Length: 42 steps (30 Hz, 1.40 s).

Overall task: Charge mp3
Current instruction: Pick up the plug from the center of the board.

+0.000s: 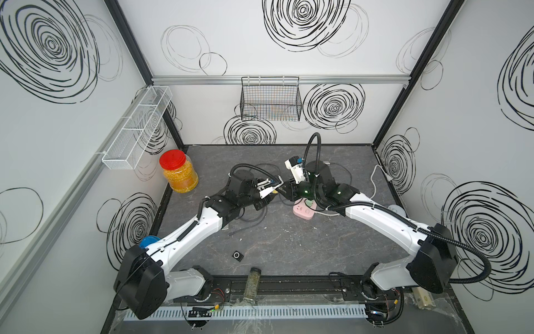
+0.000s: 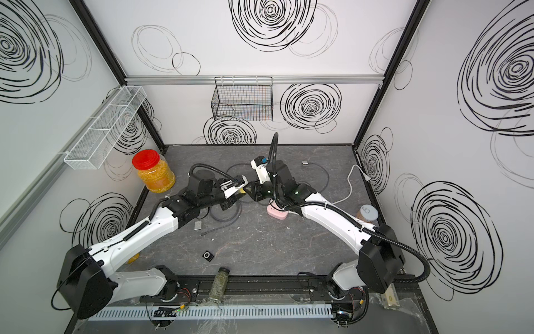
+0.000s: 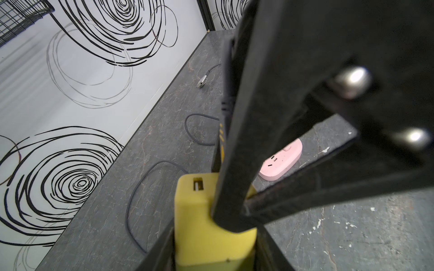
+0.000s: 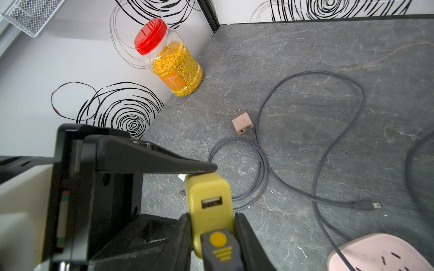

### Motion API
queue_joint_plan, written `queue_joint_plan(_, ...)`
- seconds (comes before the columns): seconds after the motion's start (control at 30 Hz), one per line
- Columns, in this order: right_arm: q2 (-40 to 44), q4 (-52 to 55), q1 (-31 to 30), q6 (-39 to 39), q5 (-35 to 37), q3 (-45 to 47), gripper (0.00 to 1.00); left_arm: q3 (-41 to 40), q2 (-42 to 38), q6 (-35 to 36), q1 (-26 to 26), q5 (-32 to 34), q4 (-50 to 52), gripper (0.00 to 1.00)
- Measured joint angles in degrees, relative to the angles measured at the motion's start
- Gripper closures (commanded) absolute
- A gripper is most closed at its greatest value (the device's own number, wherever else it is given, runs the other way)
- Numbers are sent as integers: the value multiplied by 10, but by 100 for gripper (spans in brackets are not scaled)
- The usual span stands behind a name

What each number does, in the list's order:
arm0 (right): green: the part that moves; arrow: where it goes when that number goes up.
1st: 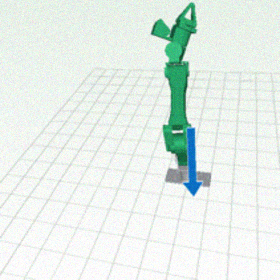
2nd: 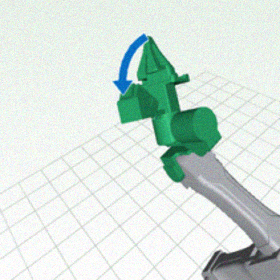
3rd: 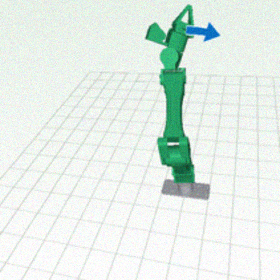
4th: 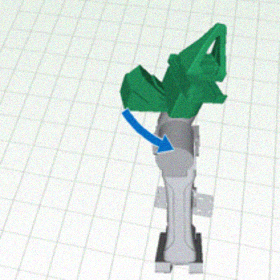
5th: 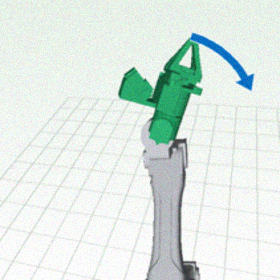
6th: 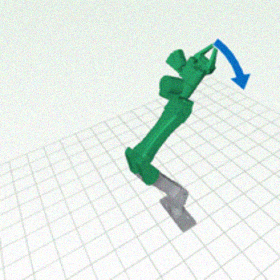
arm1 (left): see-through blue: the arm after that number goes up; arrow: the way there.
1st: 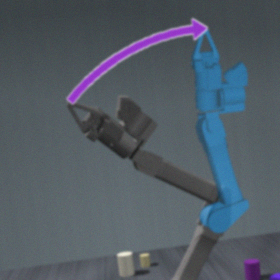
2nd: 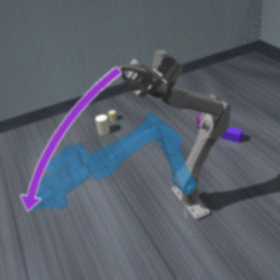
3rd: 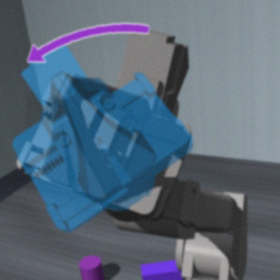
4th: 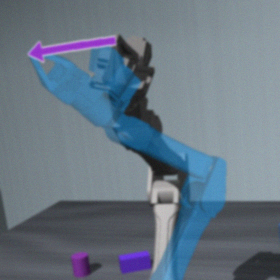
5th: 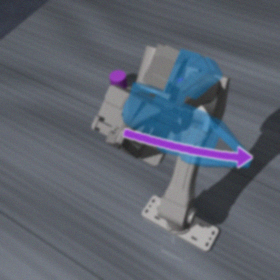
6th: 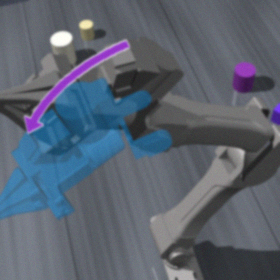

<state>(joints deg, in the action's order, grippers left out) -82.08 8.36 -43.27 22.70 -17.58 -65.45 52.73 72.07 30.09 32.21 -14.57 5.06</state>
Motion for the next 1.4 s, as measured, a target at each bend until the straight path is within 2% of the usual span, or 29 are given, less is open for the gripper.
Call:
queue_joint_plan(0.4,-16,-4,-1,15,-22,0,60,-10,1,-6,-4,-28,-25,74)
queue_joint_plan(0.5,-17,-5,0,19,-27,-1,70,-12,1,-7,-4,-33,-26,74)
queue_joint_plan(0.57,-17,-4,0,21,-30,-1,72,-13,1,-8,-5,-35,-27,75)
queue_joint_plan(0.63,-17,-4,0,22,-30,-1,70,-14,1,-8,-5,-36,-27,75)
queue_joint_plan(0.77,-15,-4,-1,24,-15,-1,55,-14,1,-7,-5,-36,-30,75)
queue_joint_plan(0.9,-7,-2,-1,28,10,2,51,-14,1,-3,-2,-36,-35,76)
queue_joint_plan(1.3,6,-12,-1,25,15,18,83,-14,9,6,5,-34,-34,76)
queue_joint_plan(1.37,6,-12,-1,25,14,18,88,-14,10,5,5,-33,-35,61)
queue_joint_plan(1.4,6,-13,-1,26,14,18,90,-14,10,5,6,-32,-35,50)
